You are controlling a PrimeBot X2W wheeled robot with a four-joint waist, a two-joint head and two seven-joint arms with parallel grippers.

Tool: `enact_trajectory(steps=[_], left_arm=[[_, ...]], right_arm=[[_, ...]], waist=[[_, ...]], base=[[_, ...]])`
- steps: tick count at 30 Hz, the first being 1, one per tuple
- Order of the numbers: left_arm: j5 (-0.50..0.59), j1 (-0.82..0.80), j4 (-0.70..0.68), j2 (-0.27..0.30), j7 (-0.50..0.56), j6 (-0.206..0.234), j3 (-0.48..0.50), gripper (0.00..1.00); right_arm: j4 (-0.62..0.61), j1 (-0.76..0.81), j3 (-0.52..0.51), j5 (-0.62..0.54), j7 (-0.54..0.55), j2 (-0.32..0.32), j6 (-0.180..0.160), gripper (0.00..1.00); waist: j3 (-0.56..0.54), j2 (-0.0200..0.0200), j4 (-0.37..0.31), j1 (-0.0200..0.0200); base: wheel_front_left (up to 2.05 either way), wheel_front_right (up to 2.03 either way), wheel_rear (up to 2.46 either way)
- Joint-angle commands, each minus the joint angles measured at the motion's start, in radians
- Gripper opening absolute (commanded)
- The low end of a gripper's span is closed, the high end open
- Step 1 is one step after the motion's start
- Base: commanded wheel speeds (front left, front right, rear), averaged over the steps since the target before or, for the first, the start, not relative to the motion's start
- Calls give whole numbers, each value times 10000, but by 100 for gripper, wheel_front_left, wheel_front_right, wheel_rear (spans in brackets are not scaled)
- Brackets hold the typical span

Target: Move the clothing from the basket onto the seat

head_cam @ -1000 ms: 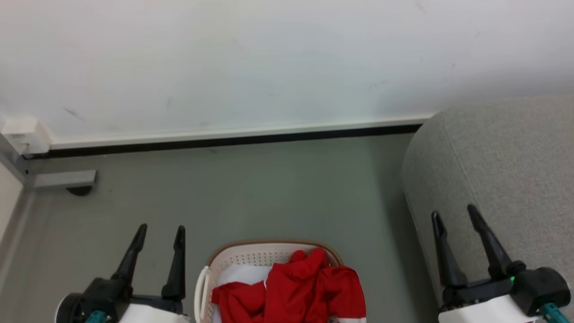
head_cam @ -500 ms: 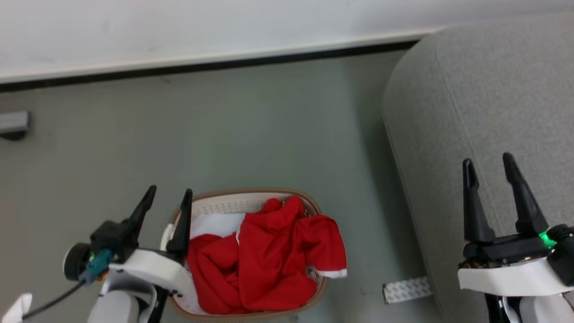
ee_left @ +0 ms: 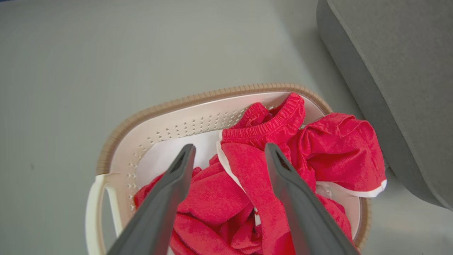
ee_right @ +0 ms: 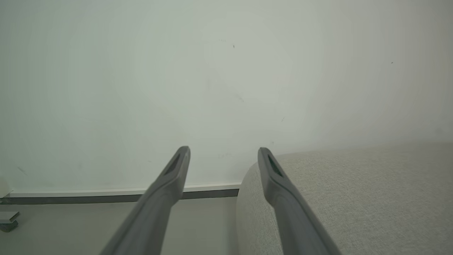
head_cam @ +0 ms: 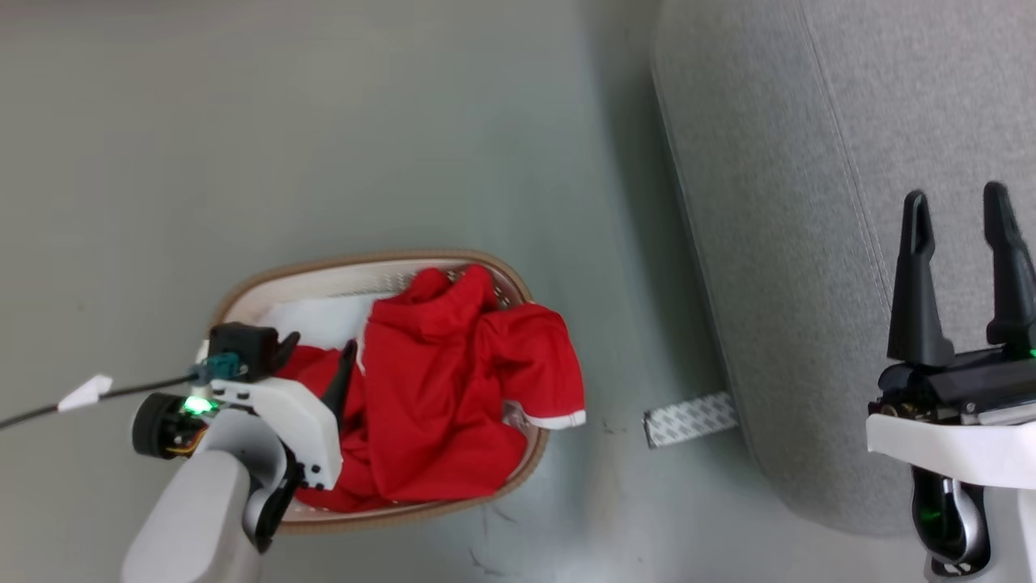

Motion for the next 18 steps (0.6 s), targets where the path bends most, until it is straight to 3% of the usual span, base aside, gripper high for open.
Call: enact_trajectory(steps=[1, 10, 18], left_arm=[[-239, -204, 180, 97, 124, -37, -170, 100], [-1837, -1414, 1860, 643, 1637, -34, -1147, 100], [-2954, -2009, 2146, 1002, 3093, -36, -2500, 100]], right_arm=[[-96, -175, -30, 81, 2, -21, -21, 100], [-339, -371, 95, 450, 4, -20, -21, 100], [-353, -382, 227, 750, 4, -18, -21, 100]], waist=[[502, -1, -384, -2], [1578, -1, -1008, -2], [2109, -1, -1420, -2]], base=[[0, 0, 0], [0, 0, 0], [0, 0, 0]])
